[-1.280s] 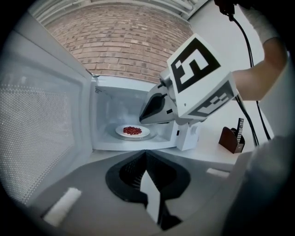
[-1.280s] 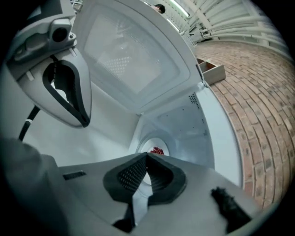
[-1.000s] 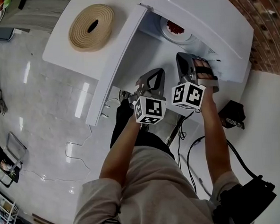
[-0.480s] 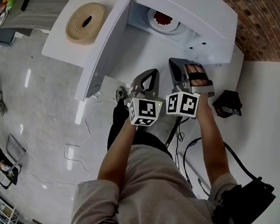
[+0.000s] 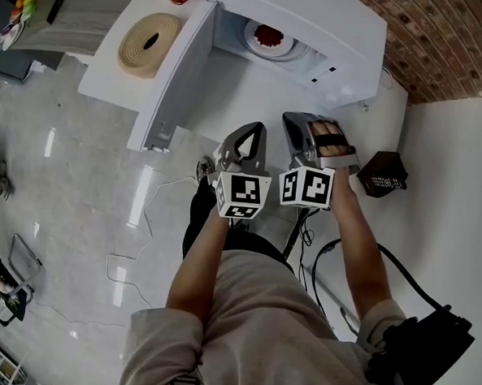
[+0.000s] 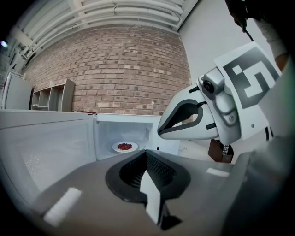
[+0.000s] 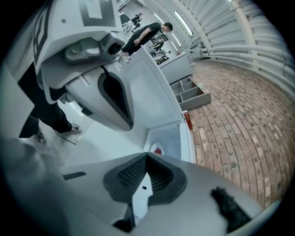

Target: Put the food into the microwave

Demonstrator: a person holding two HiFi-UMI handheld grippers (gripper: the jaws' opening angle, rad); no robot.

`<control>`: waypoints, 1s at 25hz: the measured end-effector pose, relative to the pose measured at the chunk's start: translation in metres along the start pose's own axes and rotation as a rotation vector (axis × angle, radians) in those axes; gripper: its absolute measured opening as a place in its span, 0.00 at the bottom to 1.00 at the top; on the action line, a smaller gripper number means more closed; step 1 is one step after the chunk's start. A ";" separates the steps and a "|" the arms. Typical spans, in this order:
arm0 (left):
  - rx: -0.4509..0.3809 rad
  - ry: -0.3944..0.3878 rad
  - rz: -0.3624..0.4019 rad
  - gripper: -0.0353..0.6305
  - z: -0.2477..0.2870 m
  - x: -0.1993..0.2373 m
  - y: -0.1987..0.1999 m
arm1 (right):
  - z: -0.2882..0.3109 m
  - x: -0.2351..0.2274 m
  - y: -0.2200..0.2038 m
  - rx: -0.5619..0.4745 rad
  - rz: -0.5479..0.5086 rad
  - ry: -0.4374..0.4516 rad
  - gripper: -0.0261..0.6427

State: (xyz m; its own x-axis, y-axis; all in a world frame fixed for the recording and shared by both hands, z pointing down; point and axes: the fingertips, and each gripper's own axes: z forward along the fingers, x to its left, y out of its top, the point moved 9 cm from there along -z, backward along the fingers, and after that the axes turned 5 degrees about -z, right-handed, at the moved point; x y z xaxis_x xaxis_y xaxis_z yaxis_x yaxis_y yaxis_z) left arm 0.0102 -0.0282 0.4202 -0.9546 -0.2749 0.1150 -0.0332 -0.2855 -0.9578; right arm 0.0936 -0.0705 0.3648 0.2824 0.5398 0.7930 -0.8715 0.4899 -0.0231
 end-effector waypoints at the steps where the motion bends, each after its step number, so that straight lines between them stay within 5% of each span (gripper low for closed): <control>1: -0.003 0.001 0.004 0.06 -0.001 -0.001 0.001 | -0.002 0.000 0.001 -0.003 -0.002 -0.003 0.05; 25: -0.030 0.002 0.027 0.06 -0.012 -0.009 0.019 | -0.018 0.001 0.009 -0.038 -0.034 -0.040 0.05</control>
State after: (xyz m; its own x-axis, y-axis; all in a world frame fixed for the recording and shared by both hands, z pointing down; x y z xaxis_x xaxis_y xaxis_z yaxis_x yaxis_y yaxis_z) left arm 0.0149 -0.0196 0.3979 -0.9558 -0.2802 0.0887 -0.0165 -0.2502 -0.9680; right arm 0.0928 -0.0532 0.3542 0.2948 0.4944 0.8177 -0.8453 0.5341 -0.0181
